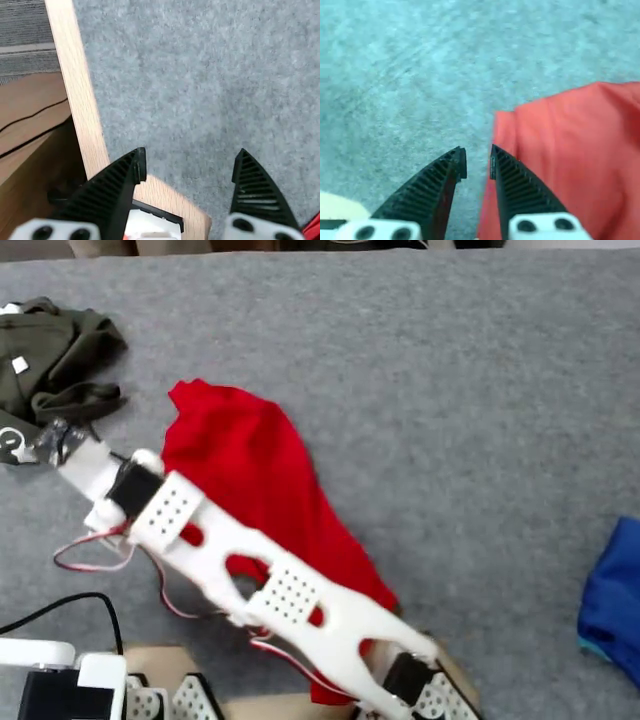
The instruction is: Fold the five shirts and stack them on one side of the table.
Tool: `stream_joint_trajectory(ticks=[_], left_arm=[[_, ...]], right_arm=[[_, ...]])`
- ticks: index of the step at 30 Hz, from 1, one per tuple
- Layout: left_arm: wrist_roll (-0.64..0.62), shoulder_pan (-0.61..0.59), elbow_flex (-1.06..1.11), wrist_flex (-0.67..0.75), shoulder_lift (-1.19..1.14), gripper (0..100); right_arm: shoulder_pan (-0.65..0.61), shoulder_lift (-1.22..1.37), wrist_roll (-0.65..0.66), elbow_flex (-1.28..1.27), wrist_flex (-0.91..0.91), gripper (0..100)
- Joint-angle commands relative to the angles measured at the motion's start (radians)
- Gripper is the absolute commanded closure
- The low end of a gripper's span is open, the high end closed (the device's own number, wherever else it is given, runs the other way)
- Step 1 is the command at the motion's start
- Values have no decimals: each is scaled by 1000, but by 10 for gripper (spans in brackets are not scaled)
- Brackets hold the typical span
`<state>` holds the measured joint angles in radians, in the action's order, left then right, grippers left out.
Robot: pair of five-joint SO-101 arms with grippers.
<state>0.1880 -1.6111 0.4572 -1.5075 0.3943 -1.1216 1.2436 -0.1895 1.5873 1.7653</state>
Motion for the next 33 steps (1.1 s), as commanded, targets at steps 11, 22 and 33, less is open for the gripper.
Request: stream_joint_trajectory(ticks=[11,22,33], left_arm=[[9,-6,-3,12,19,714],[9,-5,-3,12,18,714],[9,3,-3,12,18,714]], right_arm=[[-5,97,58,7,-84,905],[93,159,57,13,-84,906],[107,160,51,8,-81,907]])
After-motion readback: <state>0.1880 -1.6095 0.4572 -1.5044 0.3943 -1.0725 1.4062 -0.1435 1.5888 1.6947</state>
